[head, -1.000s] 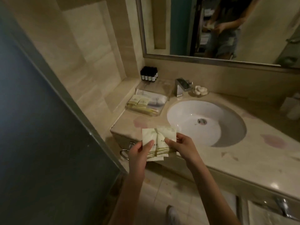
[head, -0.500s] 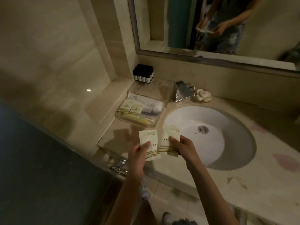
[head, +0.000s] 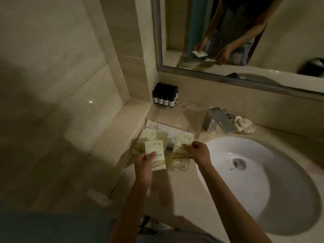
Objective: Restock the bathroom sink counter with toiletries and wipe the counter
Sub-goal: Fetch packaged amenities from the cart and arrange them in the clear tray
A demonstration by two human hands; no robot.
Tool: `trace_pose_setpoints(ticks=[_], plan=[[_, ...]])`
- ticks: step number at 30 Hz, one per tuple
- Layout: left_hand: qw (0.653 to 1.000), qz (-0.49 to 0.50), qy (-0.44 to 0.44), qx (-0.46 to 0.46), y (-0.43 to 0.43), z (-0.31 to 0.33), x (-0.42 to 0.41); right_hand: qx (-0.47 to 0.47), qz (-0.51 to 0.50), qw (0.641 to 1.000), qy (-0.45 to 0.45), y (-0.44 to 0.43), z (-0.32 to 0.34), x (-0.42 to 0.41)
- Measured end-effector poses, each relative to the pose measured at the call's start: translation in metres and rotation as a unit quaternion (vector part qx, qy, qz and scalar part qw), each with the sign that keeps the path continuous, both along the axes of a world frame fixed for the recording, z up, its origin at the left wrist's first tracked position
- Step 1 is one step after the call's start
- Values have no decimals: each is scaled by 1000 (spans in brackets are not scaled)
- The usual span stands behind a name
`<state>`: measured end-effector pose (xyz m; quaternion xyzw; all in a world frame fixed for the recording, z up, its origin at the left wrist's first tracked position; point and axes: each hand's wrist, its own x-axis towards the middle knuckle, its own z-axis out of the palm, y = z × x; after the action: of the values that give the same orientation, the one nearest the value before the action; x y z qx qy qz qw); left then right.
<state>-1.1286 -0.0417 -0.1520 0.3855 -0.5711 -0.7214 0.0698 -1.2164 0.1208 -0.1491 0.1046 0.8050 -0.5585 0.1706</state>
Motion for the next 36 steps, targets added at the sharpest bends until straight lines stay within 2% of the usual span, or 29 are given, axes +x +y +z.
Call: trace_pose_setpoints(ticks=[6,12,18,22,25,27,29,31,36], plan=[[999,-19,-24,-8,-33,-17,-26,70,-19,997,-30,-32,-34,-21],[997,-44,-49,-34,-44,-31,-26,67,-67,995,-25,-49,-48,-16],[994,-58,-74,-62,-57,-34,-27,180,-69,981,14,-69,-65,-17],[994,-62,-66,-53,-56,-32,-33,287,-44,949,120,-74,-75,-15],[995,-66,-64,-40,-52,-31,-40,323,-3,917,234,-75,-74,-11],[994,-76,-62,-39,-48,-32,-44,324,58,905,268,-73,-81,-12],[994,-81,-63,-38,-45,-32,-48,302,112,914,246,-70,-89,-15],[994,-85,-61,-33,-41,-32,-49,284,129,924,221,-67,-93,-17],[991,-107,-69,-42,-38,-30,-46,257,154,925,232,-64,-98,-25]])
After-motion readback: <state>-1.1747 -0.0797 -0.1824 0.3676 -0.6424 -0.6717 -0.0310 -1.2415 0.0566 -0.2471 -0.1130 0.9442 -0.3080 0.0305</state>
